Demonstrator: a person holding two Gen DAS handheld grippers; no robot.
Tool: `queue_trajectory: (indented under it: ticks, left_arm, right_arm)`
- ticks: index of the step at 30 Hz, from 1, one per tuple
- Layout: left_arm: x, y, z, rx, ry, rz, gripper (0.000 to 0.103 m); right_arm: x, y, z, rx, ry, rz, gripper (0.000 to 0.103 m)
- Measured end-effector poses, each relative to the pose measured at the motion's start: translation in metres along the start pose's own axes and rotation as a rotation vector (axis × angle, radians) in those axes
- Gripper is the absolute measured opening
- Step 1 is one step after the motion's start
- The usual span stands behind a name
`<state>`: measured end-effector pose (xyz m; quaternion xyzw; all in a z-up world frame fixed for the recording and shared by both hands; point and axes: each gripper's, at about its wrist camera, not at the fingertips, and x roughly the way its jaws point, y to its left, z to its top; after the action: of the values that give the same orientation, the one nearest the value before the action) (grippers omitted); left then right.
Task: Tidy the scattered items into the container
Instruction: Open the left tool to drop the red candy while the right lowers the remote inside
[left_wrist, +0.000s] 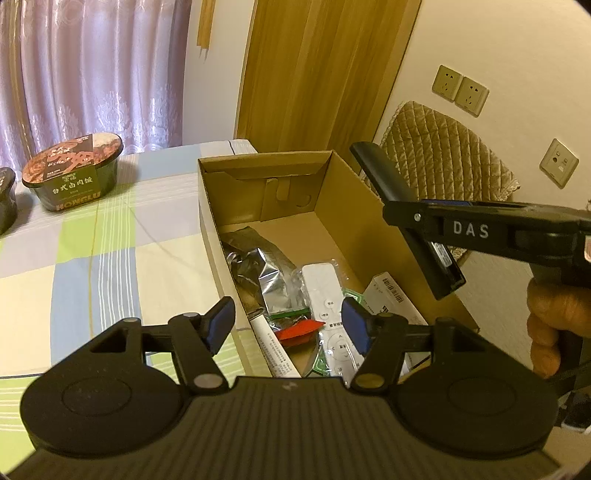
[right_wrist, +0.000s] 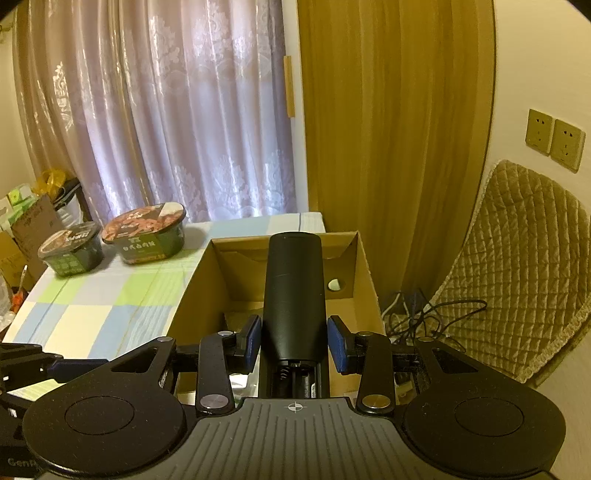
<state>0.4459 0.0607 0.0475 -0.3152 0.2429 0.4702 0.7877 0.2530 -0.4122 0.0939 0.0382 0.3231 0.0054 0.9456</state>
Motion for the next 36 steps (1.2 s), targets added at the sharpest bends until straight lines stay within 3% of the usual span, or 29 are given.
queue_trajectory:
  ticks: [36]
  left_arm:
    - [0.024, 0.015, 0.021, -0.019, -0.021, 0.007, 0.065]
  right_arm:
    - [0.03, -0.005, 0.004, -0.022, 0.036, -0.017, 0.041]
